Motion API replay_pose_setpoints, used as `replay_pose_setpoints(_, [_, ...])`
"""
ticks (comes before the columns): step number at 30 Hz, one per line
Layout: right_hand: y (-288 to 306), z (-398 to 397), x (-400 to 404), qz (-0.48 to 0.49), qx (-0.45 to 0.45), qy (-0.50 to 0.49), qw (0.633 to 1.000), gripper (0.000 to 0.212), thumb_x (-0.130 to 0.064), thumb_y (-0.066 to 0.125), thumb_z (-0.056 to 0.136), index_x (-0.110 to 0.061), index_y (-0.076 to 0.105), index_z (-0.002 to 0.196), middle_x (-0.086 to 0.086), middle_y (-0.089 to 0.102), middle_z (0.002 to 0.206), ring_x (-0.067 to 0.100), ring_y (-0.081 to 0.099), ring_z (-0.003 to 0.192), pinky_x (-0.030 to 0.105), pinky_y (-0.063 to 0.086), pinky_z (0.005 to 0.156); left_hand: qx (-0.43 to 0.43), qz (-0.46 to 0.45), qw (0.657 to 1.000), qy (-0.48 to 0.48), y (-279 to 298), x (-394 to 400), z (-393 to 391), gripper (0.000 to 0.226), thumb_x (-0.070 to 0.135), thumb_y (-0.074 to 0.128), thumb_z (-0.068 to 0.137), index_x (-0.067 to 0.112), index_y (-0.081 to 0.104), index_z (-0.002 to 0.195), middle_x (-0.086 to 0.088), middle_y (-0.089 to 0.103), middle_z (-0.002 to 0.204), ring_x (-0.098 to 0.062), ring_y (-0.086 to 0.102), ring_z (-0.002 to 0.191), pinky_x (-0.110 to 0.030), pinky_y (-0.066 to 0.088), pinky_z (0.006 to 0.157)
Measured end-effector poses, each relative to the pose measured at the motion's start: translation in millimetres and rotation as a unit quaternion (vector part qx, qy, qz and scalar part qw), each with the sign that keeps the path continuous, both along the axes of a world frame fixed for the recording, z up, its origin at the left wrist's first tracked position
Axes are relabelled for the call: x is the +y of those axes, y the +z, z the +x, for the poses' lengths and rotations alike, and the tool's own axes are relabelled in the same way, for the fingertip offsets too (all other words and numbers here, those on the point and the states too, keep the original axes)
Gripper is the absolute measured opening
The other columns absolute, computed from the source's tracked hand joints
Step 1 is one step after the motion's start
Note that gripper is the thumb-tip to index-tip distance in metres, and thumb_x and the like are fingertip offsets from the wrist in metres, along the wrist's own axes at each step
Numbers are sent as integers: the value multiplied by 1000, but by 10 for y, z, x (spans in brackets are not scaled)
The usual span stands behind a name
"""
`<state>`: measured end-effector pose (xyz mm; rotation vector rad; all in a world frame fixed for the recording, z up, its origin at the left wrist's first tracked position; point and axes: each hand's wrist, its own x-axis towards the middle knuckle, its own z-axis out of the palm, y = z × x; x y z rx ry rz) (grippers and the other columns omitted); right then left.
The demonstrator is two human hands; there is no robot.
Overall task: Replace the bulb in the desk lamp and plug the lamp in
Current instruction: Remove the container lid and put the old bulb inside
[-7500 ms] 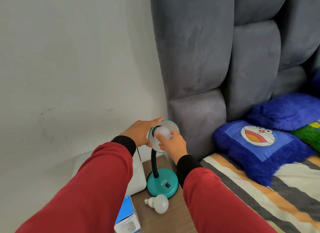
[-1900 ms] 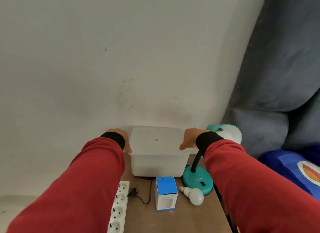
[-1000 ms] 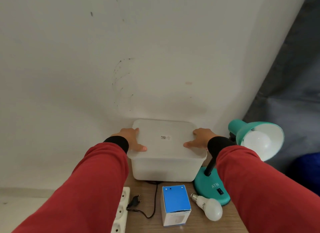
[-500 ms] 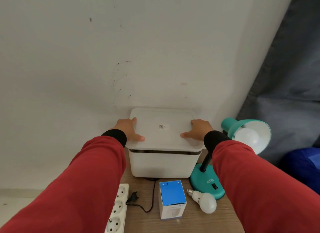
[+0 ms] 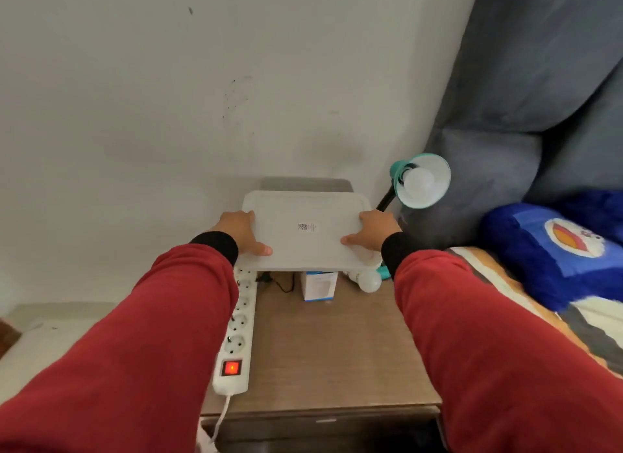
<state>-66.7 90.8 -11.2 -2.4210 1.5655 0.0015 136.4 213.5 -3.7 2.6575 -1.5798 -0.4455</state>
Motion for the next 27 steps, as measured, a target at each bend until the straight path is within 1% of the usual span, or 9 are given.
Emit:
replay_pose_setpoints(4, [-224,-359,433,15,-1,-21,1000,68,-50,67,79,-5,51,129,14,56,132,31,52,122,35,43,99,30,8,1000,-2,-264,414,-380,87,48,66,82,5,27,146,-14,38,147,-30,36,135,-33,32,109])
replay_pose_setpoints(8, [-450,-664,752,36,-4,-39,999,64,-44,69,81,-5,52,128,13,57,130,29,54,120,35,44,97,53,9,999,-3,-562,705,-676,83,48,69,79,6,34,142,-13,44,141,-28,42,130,-32,37,102])
replay_pose_setpoints(12, [-739,-897,980,48,4,-58,997,65,-46,69,80,-6,51,130,12,57,130,29,53,120,34,44,97,60,16,998,-7,-891,859,-881,83,47,70,79,6,34,141,-12,45,141,-28,42,130,-33,37,103])
replay_pose_setpoints(18, [-1169,-1076,1154,112,42,-82,989,75,-49,67,80,-10,41,139,11,48,142,27,46,129,36,39,106,79,46,996,-3,-1346,999,-1094,81,47,71,77,5,38,138,-14,46,140,-28,45,128,-31,38,101])
replay_pose_setpoints(22, [-1334,-1061,1149,121,42,-82,988,73,-46,63,85,-10,37,142,11,44,145,27,44,132,34,37,107,85,48,995,5,-1479,1018,-1087,80,47,71,78,5,38,138,-15,47,139,-29,46,126,-32,39,100])
replay_pose_setpoints(27, [-1411,-986,1066,135,36,-81,987,68,-43,62,87,-9,37,141,12,44,145,26,44,132,33,37,106,85,46,995,14,-1548,954,-1049,75,45,70,80,3,41,136,-16,48,136,-30,47,125,-32,40,99])
